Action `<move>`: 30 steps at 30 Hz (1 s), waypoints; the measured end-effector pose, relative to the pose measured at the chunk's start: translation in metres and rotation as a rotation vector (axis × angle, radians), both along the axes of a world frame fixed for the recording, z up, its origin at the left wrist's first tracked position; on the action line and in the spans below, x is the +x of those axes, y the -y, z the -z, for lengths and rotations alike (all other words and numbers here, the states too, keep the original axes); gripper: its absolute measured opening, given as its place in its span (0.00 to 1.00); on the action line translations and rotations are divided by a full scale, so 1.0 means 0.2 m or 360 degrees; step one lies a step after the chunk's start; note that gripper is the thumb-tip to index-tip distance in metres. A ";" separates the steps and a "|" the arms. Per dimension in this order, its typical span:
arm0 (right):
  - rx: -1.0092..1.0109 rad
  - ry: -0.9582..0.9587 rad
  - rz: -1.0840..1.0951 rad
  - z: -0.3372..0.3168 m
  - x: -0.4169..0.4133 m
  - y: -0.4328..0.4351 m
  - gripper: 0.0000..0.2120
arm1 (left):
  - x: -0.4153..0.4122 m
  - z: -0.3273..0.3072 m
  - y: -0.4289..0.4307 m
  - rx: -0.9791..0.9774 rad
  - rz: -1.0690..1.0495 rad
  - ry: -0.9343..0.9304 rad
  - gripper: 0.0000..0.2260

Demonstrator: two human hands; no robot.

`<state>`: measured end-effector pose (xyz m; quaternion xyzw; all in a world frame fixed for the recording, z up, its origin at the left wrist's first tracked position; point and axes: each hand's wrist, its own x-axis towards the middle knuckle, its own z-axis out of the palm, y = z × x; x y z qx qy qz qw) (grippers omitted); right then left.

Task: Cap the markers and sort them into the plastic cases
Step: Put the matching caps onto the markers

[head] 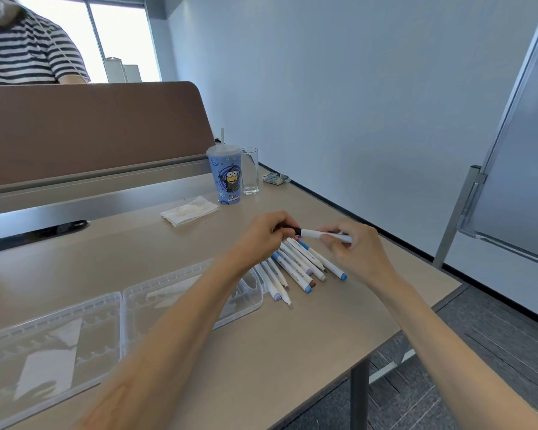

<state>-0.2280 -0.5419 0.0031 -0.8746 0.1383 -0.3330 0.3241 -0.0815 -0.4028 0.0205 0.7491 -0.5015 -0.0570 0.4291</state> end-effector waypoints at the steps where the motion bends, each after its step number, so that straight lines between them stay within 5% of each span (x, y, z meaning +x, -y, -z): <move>1: -0.0002 -0.0025 -0.0018 0.01 0.00 0.00 0.08 | 0.00 0.01 0.00 0.0012 0.0004 0.0005 0.10; 10: -0.0347 -0.0531 -0.0073 -0.02 0.01 0.05 0.06 | 0.03 0.08 0.01 0.0098 0.0011 -0.0053 0.08; 18: -0.0152 -0.0756 0.0349 0.04 0.05 0.15 0.11 | 0.07 0.15 0.02 0.0322 -0.0161 0.0087 0.12; 23: -0.0171 -0.0905 0.0327 0.04 0.09 0.16 0.10 | 0.11 0.17 0.03 0.0381 -0.0321 0.0115 0.12; 30: -0.0136 -0.0715 0.0433 0.04 0.10 0.23 0.09 | 0.19 0.18 0.06 0.0414 -0.0441 0.0174 0.11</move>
